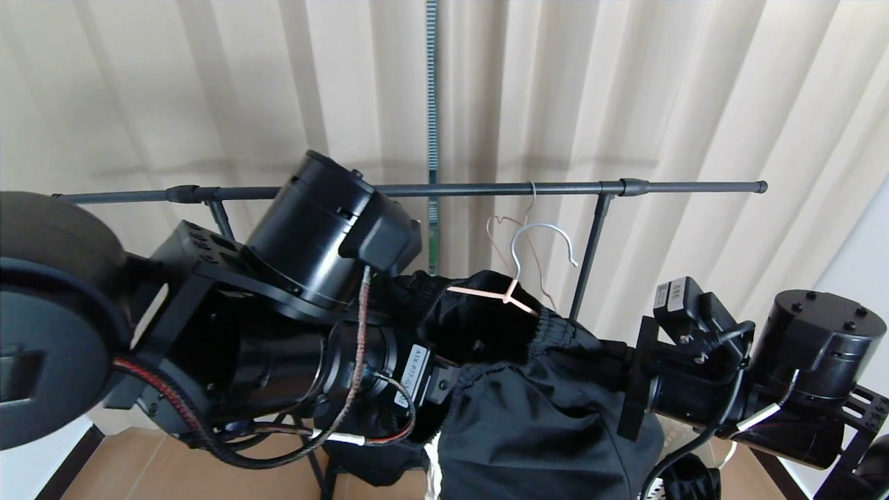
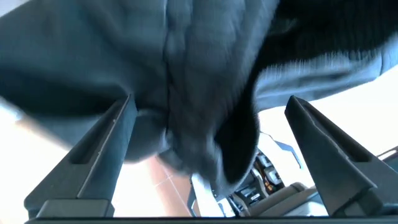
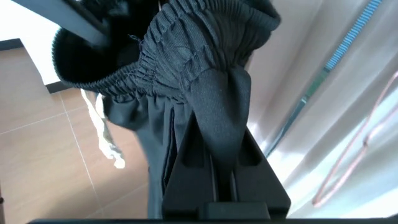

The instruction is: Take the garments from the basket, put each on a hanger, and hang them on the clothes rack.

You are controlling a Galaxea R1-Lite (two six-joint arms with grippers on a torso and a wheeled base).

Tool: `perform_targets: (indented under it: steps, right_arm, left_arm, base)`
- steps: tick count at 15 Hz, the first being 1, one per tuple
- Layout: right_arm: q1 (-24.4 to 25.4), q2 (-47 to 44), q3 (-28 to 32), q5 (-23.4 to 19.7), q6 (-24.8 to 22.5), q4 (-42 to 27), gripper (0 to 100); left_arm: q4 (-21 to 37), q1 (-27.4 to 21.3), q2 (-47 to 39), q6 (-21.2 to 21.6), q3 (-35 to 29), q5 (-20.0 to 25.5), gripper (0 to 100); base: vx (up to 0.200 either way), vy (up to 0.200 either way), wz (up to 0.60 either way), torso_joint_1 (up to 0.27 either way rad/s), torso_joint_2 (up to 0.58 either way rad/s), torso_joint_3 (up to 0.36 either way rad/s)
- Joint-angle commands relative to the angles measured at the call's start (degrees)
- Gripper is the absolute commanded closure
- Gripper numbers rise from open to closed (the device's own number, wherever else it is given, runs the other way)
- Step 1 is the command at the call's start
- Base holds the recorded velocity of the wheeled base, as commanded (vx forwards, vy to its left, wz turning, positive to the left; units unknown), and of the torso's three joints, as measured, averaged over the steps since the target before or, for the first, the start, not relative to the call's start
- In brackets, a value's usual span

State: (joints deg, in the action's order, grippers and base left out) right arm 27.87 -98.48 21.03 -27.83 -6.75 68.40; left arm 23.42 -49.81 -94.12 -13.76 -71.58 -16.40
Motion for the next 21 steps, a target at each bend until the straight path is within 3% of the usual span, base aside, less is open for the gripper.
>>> perform_targets:
  steps: [1, 5, 8, 10, 14, 15, 16, 17, 21]
  right_arm:
    - [-1.0, -1.4, -0.1, -0.6, -0.1, 0.1, 100]
    - [-1.0, -3.2, -0.5, -0.8, -0.3, 0.8, 100]
    - [-2.5, -3.0, -2.7, -6.8, -1.3, 1.8, 100]
    - [-5.0, -3.7, -5.3, -14.5, -6.7, 4.2, 100]
    - [-5.6, -3.5, -7.2, -20.8, -8.7, 4.3, 100]
    - [-5.6, -3.5, -7.3, -21.1, -9.0, 4.3, 100]
    - [-5.6, -3.6, -7.5, -22.1, -9.6, 4.3, 100]
    - [-5.6, -3.5, -7.8, -22.8, -9.6, 4.3, 100]
    - [-5.6, -3.2, -7.8, -24.5, -9.6, 4.3, 100]
  left_arm:
    - [-0.1, 0.2, 3.9, 1.1, 2.2, 0.0, 0]
    - [-3.6, 0.5, 7.6, 4.4, 7.1, 1.8, 0]
    - [-8.8, 4.7, 11.6, 10.2, 11.5, 2.3, 0]
    - [-13.2, 12.2, 15.1, 21.0, 14.7, 11.5, 0]
    - [-13.2, 22.7, 16.3, 41.1, 16.7, 31.2, 0]
    - [-13.2, 23.1, 16.2, 42.8, 17.0, 33.3, 0]
    - [-13.2, 23.4, 15.5, 46.6, 18.3, 39.1, 0]
    - [-13.2, 23.3, 14.7, 49.0, 19.1, 41.6, 0]
    - [-13.1, 21.0, 12.1, 53.1, 20.3, 44.8, 0]
  base:
    - [0.0, 0.0, 0.0, 0.0, 0.0, 0.0]
    - [0.0, 0.0, 0.0, 0.0, 0.0, 0.0]
    - [0.0, 0.0, 0.0, 0.0, 0.0, 0.0]
    - [0.0, 0.0, 0.0, 0.0, 0.0, 0.0]
    - [0.0, 0.0, 0.0, 0.0, 0.0, 0.0]
    - [0.0, 0.0, 0.0, 0.0, 0.0, 0.0]
    - [0.0, 0.0, 0.0, 0.0, 0.0, 0.0]
    - [0.0, 0.0, 0.0, 0.0, 0.0, 0.0]
    - [0.0, 0.0, 0.0, 0.0, 0.0, 0.0]
